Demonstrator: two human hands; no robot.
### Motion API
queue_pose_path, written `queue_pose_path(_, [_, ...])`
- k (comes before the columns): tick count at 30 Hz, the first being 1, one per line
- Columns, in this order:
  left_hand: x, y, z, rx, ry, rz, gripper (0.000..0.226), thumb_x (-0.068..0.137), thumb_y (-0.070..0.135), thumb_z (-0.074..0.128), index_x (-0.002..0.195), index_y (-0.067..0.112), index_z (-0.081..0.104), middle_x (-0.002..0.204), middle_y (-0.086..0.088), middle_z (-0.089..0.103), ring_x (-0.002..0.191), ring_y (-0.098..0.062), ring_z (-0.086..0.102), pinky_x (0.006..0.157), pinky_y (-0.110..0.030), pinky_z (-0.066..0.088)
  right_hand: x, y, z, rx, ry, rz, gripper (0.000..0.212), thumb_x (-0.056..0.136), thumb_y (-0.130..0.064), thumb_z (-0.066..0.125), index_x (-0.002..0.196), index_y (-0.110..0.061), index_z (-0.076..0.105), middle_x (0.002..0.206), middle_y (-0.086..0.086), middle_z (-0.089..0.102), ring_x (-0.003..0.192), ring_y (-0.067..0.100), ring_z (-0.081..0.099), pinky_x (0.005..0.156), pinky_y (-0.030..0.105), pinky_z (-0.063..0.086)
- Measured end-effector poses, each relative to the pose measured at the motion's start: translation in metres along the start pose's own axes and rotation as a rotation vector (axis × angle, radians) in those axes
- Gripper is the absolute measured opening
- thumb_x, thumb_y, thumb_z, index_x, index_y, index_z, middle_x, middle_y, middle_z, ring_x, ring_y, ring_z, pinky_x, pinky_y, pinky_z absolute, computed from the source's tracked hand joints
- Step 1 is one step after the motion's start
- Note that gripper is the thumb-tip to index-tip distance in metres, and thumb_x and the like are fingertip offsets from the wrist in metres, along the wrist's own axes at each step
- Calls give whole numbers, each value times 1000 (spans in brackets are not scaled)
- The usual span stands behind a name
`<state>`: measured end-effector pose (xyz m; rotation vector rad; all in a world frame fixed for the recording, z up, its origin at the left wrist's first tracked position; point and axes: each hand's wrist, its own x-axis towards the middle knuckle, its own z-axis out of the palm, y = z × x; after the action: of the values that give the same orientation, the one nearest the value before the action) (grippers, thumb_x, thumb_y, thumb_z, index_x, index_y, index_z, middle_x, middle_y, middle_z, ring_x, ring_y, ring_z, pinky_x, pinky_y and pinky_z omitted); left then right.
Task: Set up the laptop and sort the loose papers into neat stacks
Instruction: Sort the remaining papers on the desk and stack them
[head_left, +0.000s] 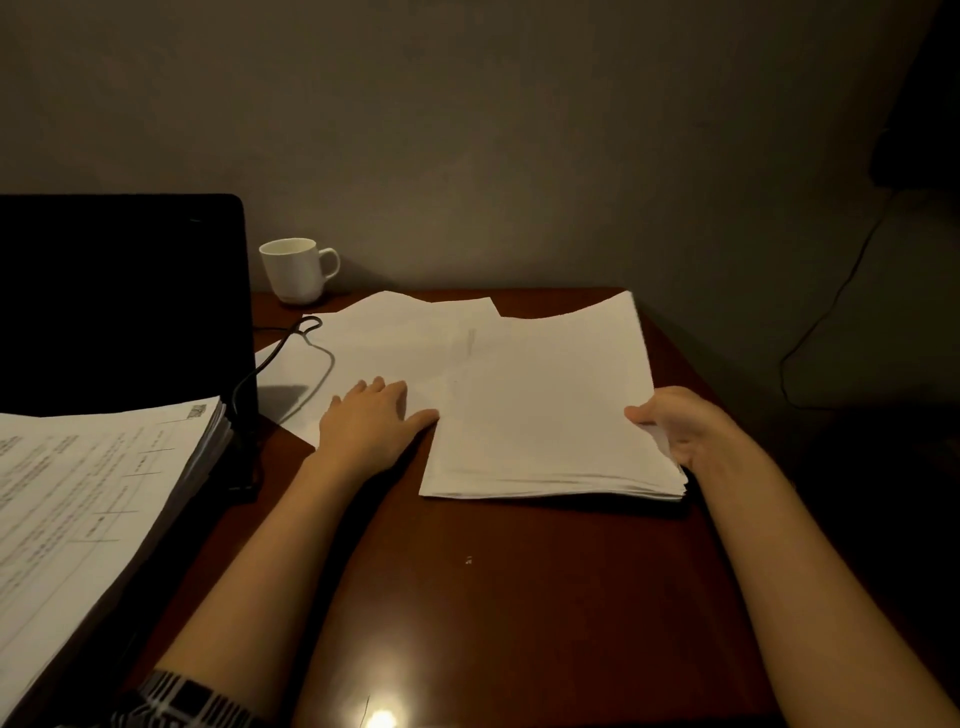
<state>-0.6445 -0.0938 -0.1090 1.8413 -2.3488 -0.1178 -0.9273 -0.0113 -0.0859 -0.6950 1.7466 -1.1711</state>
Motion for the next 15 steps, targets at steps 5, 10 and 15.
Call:
queue_pose_path(5, [-8, 6, -5, -10, 47, 74, 50, 91, 60, 40, 117, 20, 54, 119, -4, 59, 109, -24, 52, 96, -45, 44, 9, 8, -2, 156, 319, -28, 36, 94, 9, 40, 130, 7, 47, 122, 15, 56, 106, 30, 55, 86, 30, 41])
queue_pose_path(10, [-9, 13, -11, 39, -29, 78, 77, 78, 78, 36, 129, 22, 48, 130, -5, 55, 115, -26, 52, 97, -47, 45, 11, 6, -8, 272, 475, -26, 18, 93, 7, 39, 94, -8, 49, 72, -1, 39, 58, 12, 38, 46, 22, 36])
queue_pose_path(15, [-12, 22, -10, 81, 35, 75, 77, 80, 77, 39, 131, 20, 47, 124, -4, 61, 105, -23, 58, 77, -31, 44, 2, 5, 3, 284, 446, -105, 27, 92, 11, 38, 106, -9, 50, 72, -3, 42, 58, 10, 40, 27, 8, 30])
